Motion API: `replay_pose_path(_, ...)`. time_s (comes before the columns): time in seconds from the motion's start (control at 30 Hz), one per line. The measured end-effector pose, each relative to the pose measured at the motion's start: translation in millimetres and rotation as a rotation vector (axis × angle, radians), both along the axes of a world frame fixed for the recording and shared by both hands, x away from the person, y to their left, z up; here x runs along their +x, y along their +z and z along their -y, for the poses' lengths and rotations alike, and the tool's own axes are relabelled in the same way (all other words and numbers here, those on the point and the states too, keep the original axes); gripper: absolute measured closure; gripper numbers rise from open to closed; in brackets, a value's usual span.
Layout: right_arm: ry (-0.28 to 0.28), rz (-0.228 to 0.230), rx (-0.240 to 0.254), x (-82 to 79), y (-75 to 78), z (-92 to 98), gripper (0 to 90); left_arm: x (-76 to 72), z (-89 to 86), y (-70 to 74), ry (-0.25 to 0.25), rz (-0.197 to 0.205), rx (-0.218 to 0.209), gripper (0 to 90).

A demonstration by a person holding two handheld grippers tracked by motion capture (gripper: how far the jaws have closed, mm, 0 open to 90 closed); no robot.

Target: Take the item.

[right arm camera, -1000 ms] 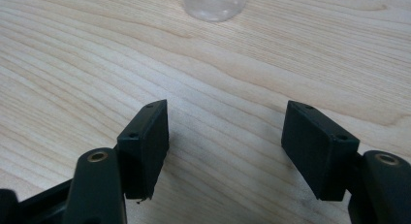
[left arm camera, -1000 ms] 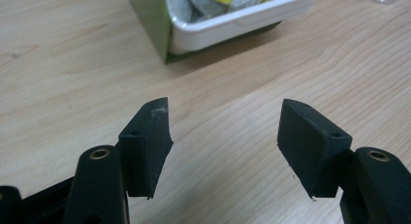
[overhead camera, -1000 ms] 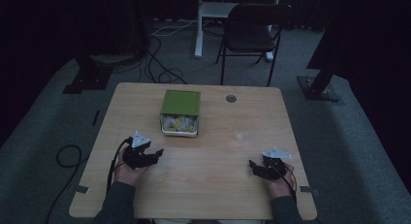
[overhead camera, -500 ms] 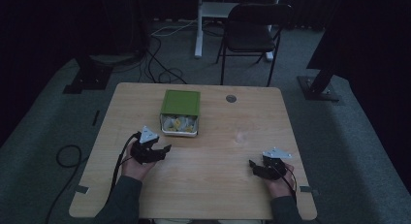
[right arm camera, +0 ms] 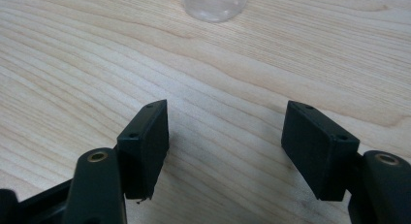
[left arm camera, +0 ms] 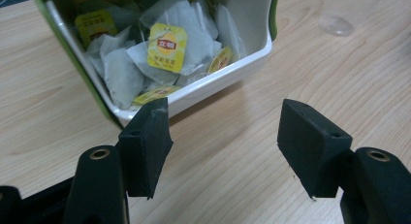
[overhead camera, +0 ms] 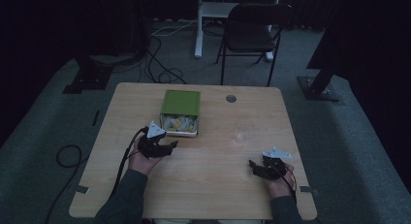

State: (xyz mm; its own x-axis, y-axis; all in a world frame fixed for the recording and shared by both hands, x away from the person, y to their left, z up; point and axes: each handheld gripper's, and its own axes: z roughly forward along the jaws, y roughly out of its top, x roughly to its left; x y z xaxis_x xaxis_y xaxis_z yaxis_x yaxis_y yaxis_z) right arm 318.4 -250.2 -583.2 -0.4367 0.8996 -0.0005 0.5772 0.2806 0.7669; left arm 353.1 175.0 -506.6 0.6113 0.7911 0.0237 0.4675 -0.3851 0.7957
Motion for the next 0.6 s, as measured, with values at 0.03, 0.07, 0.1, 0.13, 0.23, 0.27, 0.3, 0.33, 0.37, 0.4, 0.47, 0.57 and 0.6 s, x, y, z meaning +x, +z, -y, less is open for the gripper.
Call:
replay_pose_path(0.03, 0.000, 0.000, 0.000, 0.0, 0.0, -0.1, 33.5, 1.1, 1.5, 0.2, -0.001, -0.001, 0.001, 37.3)
replay_pose_path(0.07, 0.000, 0.000, 0.000, 0.1, 0.0, -0.1, 33.5, 2.3, 2.8, 0.4, -0.005, 0.000, -0.002, 37.3)
replay_pose_path(0.1, 0.000, 0.000, 0.000, 0.1, 0.0, -0.1, 33.5, 3.0, 3.6, 0.7, -0.006, 0.001, -0.004, 37.3)
replay_pose_path(0.13, 0.000, 0.000, 0.000, 0.1, 0.0, -0.1, 33.5, 4.4, 5.6, 1.1, -0.011, 0.001, -0.009, 37.4)
replay_pose_path(0.23, -0.001, 0.000, 0.000, 0.3, 0.0, -0.4, 33.5, 7.7, 9.0, 1.4, -0.017, 0.002, -0.008, 37.5)
replay_pose_path(0.27, -0.001, 0.000, 0.001, 0.4, 0.0, -0.5, 33.5, 9.0, 10.6, 1.4, -0.017, -0.001, -0.009, 37.5)
replay_pose_path(0.3, -0.001, 0.000, 0.001, 0.5, 0.0, -0.6, 33.5, 10.5, 12.3, 1.7, -0.018, -0.001, -0.006, 37.5)
replay_pose_path(0.33, -0.001, 0.000, 0.001, 0.5, 0.0, -0.6, 33.5, 11.7, 14.0, 1.9, -0.020, 0.002, -0.010, 37.5)
replay_pose_path(0.37, -0.001, 0.000, 0.001, 0.5, 0.0, -0.6, 33.6, 13.0, 15.4, 2.3, -0.023, 0.003, -0.014, 37.7)
replay_pose_path(0.4, 0.000, 0.000, 0.001, 0.6, 0.0, -0.7, 33.5, 14.6, 17.0, 2.4, -0.026, 0.005, -0.019, 37.8)
replay_pose_path(0.47, 0.000, 0.000, 0.001, 0.6, 0.0, -0.7, 33.5, 17.5, 20.1, 2.4, -0.027, 0.001, -0.026, 37.8)
replay_pose_path(0.57, 0.001, -0.001, 0.001, 0.8, 0.0, -0.8, 33.5, 21.2, 26.9, 2.4, -0.035, 0.005, -0.022, 37.8)
replay_pose_path(0.6, 0.001, -0.001, 0.001, 0.8, 0.0, -0.9, 33.6, 22.3, 29.2, 2.5, -0.038, 0.005, -0.023, 37.8)
